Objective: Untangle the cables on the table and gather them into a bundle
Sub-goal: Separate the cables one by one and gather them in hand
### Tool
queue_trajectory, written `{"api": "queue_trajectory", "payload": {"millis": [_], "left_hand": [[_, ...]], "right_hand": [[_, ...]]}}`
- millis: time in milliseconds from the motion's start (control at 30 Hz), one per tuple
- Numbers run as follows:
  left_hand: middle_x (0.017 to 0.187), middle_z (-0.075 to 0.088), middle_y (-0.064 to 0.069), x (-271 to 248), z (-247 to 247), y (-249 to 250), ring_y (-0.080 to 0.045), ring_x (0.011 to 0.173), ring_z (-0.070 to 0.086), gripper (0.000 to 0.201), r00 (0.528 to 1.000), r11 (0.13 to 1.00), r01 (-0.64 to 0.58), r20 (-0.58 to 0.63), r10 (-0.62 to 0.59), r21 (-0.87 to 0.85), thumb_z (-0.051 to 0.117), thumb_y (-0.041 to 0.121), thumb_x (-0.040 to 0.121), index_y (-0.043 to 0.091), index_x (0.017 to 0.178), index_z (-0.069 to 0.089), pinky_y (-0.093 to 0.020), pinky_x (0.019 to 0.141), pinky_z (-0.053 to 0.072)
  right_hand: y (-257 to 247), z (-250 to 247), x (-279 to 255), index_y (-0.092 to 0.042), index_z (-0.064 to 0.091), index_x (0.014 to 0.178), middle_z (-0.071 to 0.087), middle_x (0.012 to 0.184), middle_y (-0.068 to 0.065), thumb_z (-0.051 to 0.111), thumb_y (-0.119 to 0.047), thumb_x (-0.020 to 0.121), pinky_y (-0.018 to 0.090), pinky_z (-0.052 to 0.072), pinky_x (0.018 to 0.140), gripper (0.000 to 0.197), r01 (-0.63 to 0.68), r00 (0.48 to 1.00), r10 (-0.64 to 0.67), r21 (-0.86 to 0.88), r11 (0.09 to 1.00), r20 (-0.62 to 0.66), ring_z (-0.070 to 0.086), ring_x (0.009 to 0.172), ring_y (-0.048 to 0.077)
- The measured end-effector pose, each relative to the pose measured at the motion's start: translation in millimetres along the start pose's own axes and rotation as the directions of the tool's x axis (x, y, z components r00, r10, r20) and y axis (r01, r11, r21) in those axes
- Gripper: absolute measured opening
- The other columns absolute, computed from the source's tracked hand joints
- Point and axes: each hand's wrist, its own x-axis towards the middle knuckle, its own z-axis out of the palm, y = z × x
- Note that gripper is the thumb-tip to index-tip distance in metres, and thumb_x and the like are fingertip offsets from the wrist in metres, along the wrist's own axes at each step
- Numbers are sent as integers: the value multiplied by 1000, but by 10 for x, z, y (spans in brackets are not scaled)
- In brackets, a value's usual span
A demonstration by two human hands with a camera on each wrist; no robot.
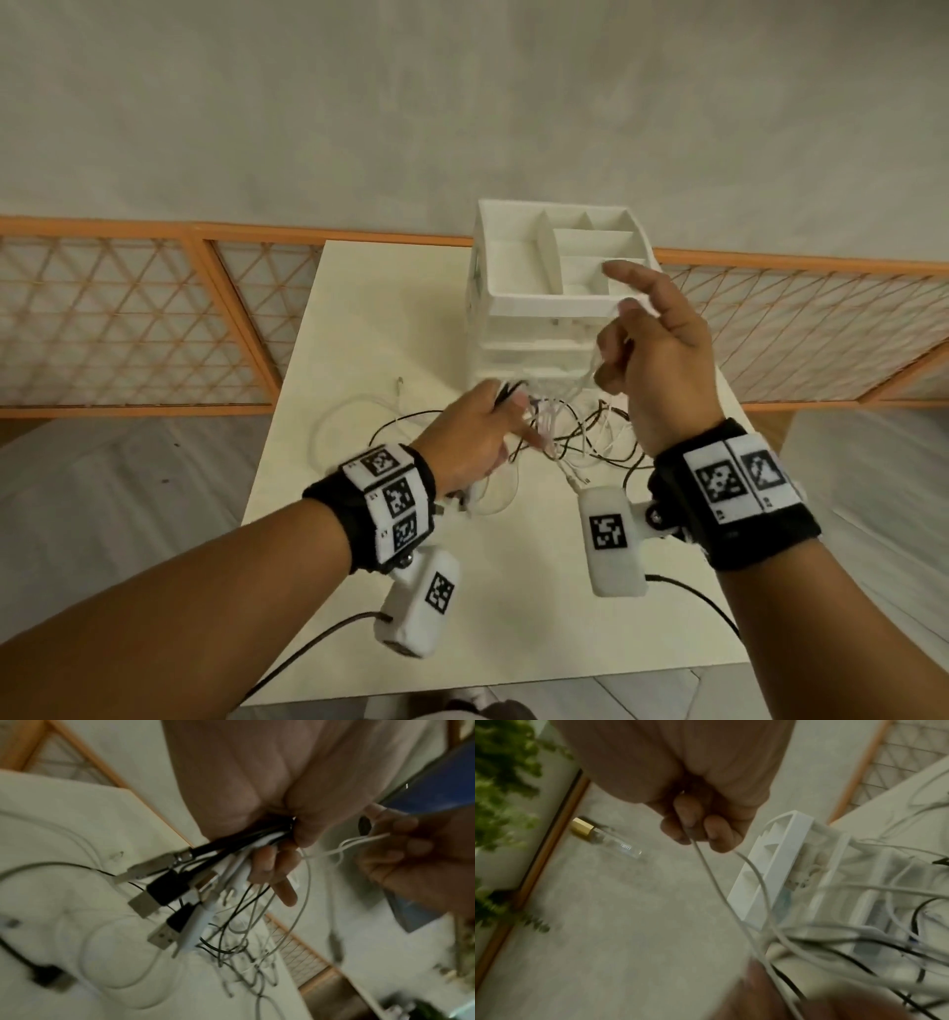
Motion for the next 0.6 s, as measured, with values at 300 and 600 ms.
{"api": "queue_trajectory", "payload": {"millis": [300,600], "left_hand": [[80,63,2,1,-412,-448,-17,58,46,31,980,915,158,-174,-99,371,40,38,104,15,87,50,-28,54,37],[71,62,-9,146,-312,157,-10,42,34,19,999,997,26,-34,-29,-77,44,28,106,15,97,54,-23,41,27]], "right_hand": [[113,-623,483,-23,49,127,57,85,1,42,-5,97,33,55,63,36,-28,893,-57,-183,983,-447,57,56,7],[499,113,-135,-24,70,118,59,116,1,77,-16,85,20,48,73,35,349,925,-112,-696,627,363,58,62,5]]}}
